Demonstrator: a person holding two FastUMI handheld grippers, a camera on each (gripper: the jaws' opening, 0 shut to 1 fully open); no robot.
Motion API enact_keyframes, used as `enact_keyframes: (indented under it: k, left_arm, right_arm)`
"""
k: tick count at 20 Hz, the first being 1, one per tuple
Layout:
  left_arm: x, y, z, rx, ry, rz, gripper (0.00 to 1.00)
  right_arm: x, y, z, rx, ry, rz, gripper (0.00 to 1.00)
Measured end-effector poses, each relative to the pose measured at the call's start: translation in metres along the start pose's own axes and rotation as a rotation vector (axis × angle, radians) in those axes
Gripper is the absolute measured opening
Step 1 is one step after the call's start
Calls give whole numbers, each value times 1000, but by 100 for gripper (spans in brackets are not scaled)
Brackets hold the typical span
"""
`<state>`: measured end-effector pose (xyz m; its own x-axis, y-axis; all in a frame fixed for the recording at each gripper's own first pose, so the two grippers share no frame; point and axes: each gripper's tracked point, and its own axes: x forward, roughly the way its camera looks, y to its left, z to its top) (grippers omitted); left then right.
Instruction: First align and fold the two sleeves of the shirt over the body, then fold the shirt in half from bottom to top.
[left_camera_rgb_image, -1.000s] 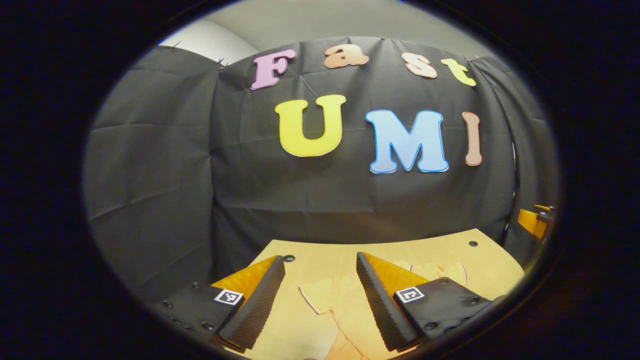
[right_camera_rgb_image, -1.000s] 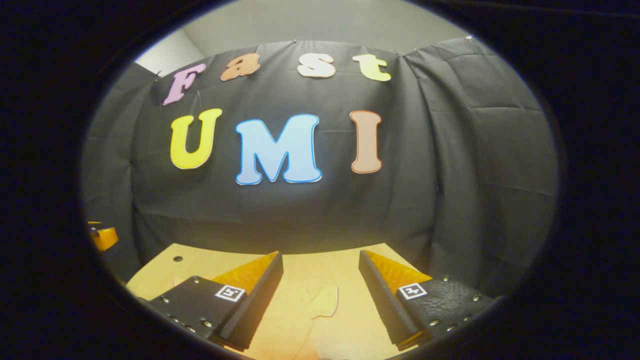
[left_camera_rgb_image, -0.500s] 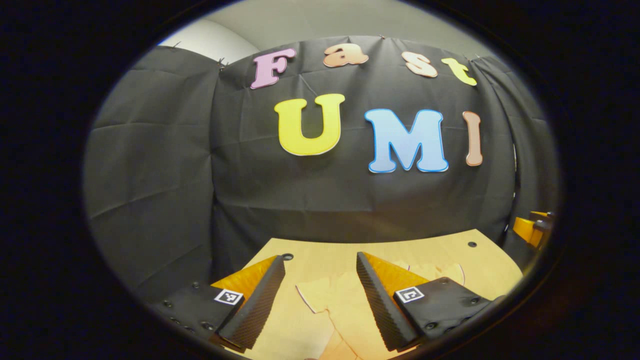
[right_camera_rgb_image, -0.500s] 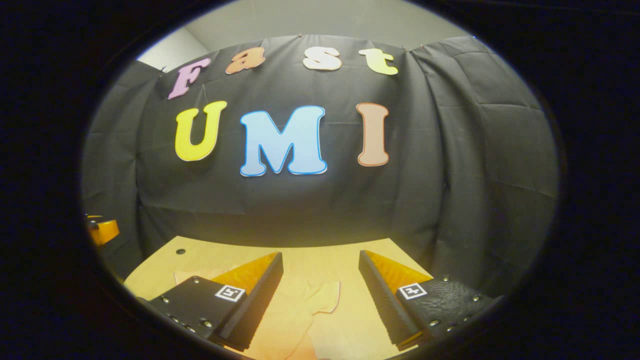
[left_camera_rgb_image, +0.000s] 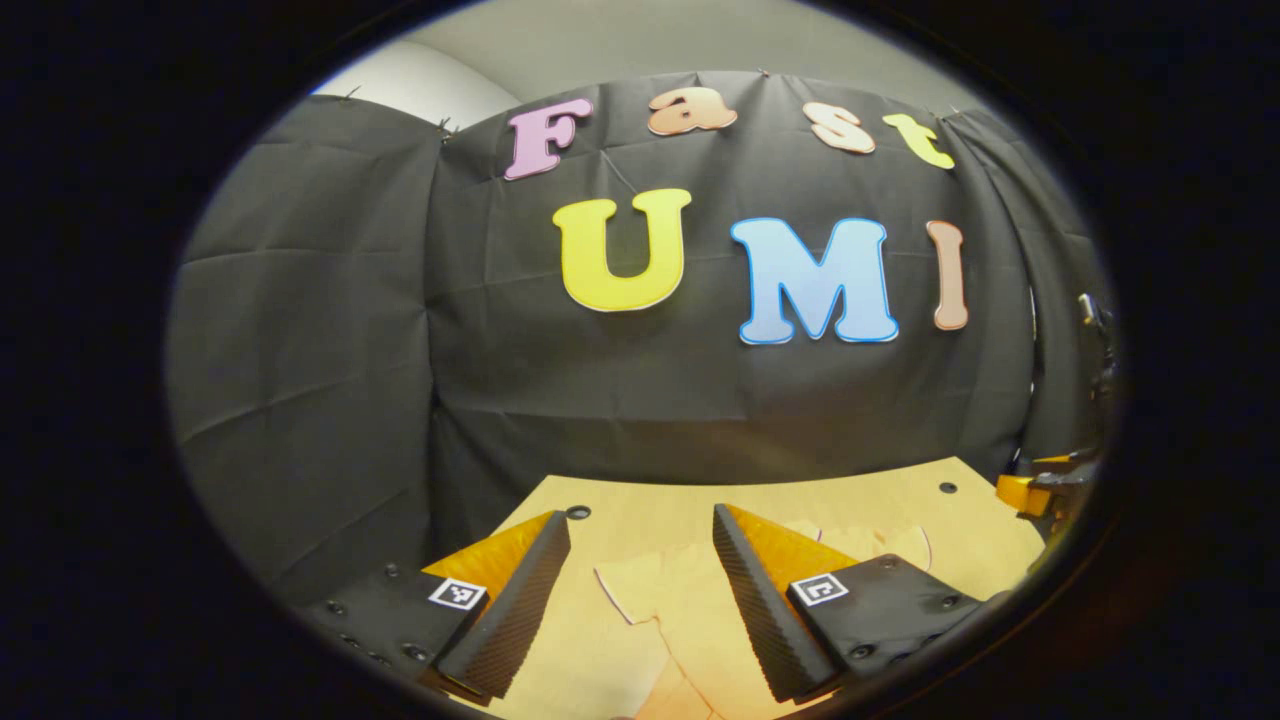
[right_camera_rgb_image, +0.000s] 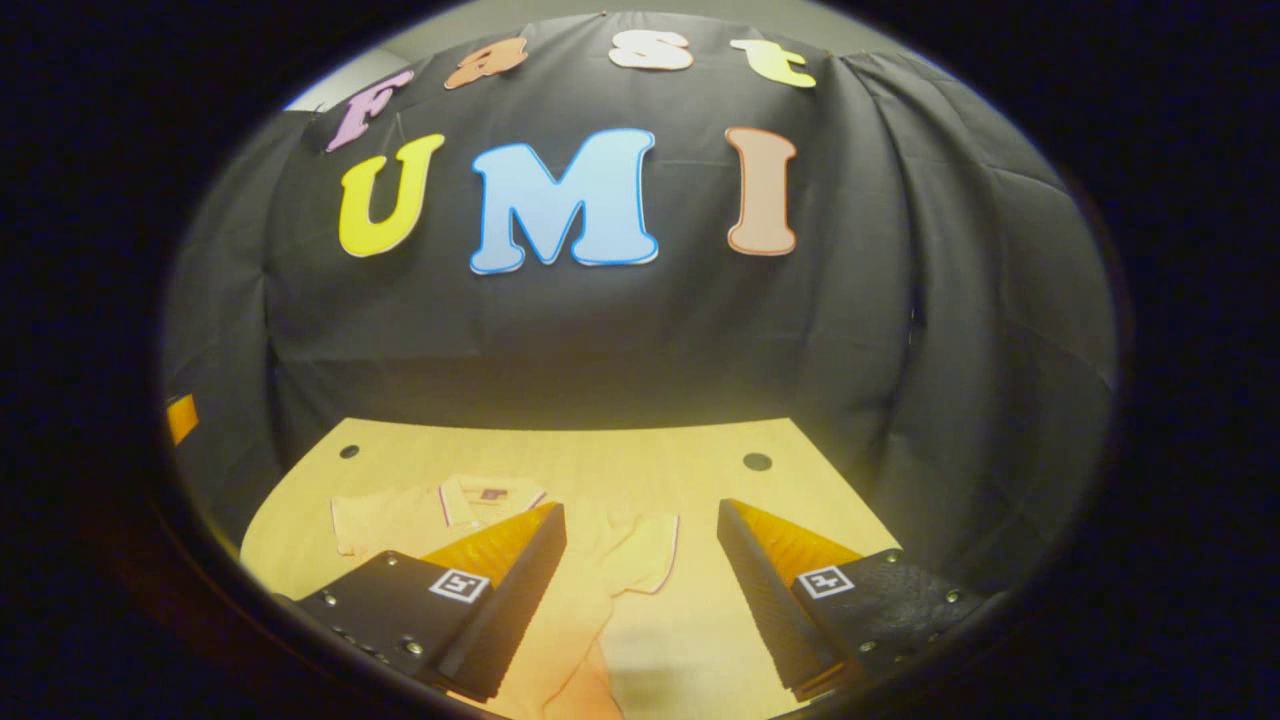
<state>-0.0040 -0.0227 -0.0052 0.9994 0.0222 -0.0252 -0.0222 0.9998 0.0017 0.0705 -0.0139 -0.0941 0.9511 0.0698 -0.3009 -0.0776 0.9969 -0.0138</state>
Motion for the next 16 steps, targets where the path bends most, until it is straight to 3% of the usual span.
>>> enact_keyframes:
  k: [16]
  left_arm:
    - [14,15,-16,9,49,104,94]
  right_arm:
    - [148,-22,-119,-39,347,-14,96]
